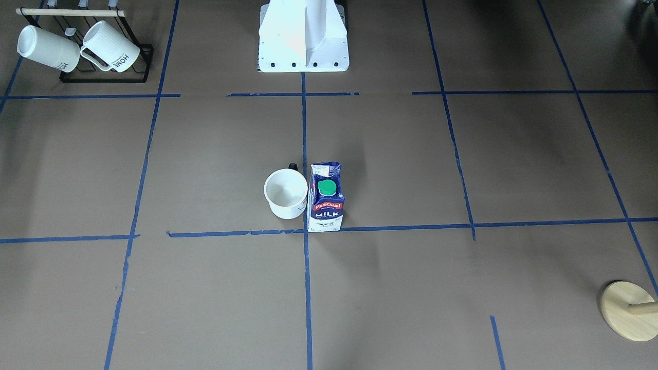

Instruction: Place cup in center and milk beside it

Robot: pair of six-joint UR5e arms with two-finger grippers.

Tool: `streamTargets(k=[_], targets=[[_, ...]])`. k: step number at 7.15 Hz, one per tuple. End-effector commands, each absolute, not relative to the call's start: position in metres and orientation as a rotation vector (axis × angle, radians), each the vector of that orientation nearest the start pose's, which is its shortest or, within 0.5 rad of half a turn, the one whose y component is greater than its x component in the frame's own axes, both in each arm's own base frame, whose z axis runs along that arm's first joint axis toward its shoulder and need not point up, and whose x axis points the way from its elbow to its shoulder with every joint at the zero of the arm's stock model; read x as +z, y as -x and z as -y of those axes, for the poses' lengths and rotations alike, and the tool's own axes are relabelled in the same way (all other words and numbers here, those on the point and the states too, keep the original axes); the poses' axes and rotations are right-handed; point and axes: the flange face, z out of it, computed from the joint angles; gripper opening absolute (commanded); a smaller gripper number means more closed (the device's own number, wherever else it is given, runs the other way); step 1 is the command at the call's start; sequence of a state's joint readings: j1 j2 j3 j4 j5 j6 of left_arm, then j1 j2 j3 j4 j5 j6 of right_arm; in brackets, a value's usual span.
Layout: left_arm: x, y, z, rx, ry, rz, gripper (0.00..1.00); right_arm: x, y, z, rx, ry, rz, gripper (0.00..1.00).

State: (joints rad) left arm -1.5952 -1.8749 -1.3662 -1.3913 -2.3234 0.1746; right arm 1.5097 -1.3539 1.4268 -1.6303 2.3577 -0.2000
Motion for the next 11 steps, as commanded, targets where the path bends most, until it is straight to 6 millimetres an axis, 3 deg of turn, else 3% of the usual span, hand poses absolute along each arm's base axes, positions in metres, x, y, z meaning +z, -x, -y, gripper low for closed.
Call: streamTargets(k=[1,8,11], targets=[[0.624,0.076,0.584,0.101,0.022,-0.741,1.00,0.623,-0.028,0.582,-0.246,-0.059,0.785,1.00],[0.636,0.077,0.573,0.107,0.031,-0.744,1.00,0.631,-0.034,0.573,-0.237,-0.058,0.782,1.00],[0.616,0.079,0.571,0.121,-0.003,-0.741,1.00,0.634,-0.034,0.572,-0.236,-0.053,0.782,1.00]])
